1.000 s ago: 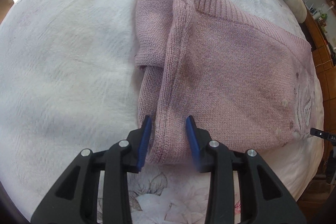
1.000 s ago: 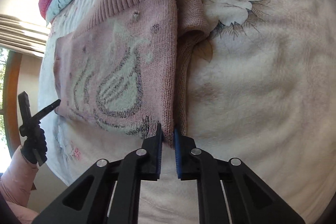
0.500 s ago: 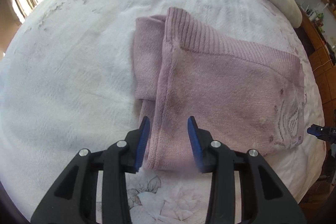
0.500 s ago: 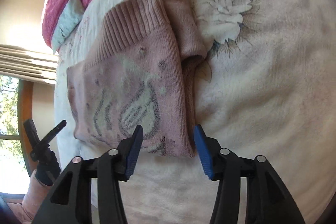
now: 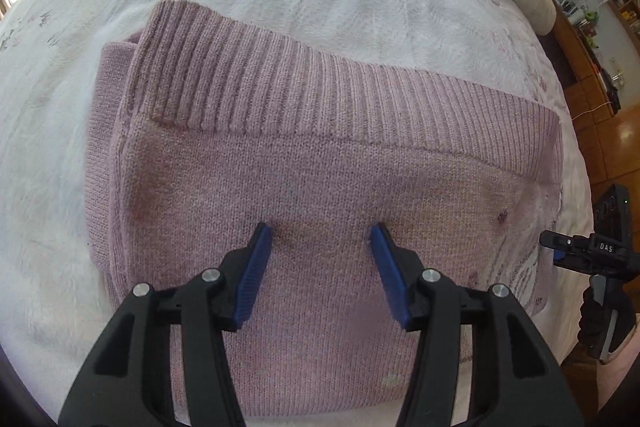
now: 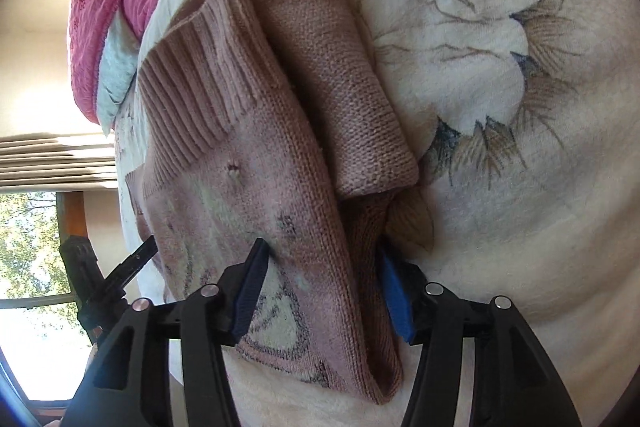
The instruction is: Fold small clothes
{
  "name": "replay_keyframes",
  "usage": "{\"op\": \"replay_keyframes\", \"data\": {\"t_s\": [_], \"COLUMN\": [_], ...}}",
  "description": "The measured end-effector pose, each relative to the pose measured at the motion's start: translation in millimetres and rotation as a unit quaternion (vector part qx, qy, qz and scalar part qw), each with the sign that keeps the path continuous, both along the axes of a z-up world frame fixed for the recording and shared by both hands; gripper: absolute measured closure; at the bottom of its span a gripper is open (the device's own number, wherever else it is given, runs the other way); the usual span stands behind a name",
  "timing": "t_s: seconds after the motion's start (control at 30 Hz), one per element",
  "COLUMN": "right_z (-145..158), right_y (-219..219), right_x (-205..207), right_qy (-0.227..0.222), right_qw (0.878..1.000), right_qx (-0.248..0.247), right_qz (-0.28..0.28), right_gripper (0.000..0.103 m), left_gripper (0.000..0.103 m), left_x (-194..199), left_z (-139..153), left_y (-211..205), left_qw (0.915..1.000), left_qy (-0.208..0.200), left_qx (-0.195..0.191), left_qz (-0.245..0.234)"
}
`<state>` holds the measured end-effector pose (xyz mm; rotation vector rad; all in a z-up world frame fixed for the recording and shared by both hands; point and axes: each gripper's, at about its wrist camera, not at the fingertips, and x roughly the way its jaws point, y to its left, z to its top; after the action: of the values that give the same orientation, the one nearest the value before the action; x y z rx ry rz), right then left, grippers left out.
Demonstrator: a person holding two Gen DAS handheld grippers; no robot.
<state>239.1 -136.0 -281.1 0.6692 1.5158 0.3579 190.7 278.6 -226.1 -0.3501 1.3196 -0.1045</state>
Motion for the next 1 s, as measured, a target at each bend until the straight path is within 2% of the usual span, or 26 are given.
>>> {"op": "replay_keyframes", "data": {"t_s": [0.13,0.17,0.27,0.37,0.83,1.0], "right_z": [-10.8,-12.3,-9.0,-3.9,-15.8,-2.9], "right_y": [-3.9,-3.8,-1.2,8.8,6.7,10.8], "right_x": [-1.5,-0.2,-3.0,-3.7,-4.8,-1.7], "right_qy": [0.008,0.008,-0.003,-0.016,0.000,0.006], "right_qw": [0.999,0.999,0.999,1.000,1.000,1.000], "right_qx": [0.020,0.020,0.034,0.003,0.009,-0.013], "right_qz": [-0.026,-0.028,-0.015,-0.004,-0.026,-0.021], "right_gripper": [0.049,0.054,0.086,0.086,0.086,0.087], "left_gripper": [0.048,0.048,0.047,0.046,0.046,0.047], "left_x": [4.0,4.5,7.4,10.4,12.4,11.3], "left_z": [-11.0,-12.0,-15.7,-19.1,-22.2,-14.4], "left_y": [2.5,1.0,-0.5,1.9,1.6,7.5], "left_qw": [0.9999,0.9999,0.9999,0.9998,0.9998,0.9994], "left_qy": [0.009,0.010,0.014,0.017,0.012,0.027], "left_qx": [-0.010,-0.007,-0.004,-0.012,-0.013,-0.023], "left_qz": [0.002,-0.002,-0.008,-0.004,-0.012,-0.001]}}
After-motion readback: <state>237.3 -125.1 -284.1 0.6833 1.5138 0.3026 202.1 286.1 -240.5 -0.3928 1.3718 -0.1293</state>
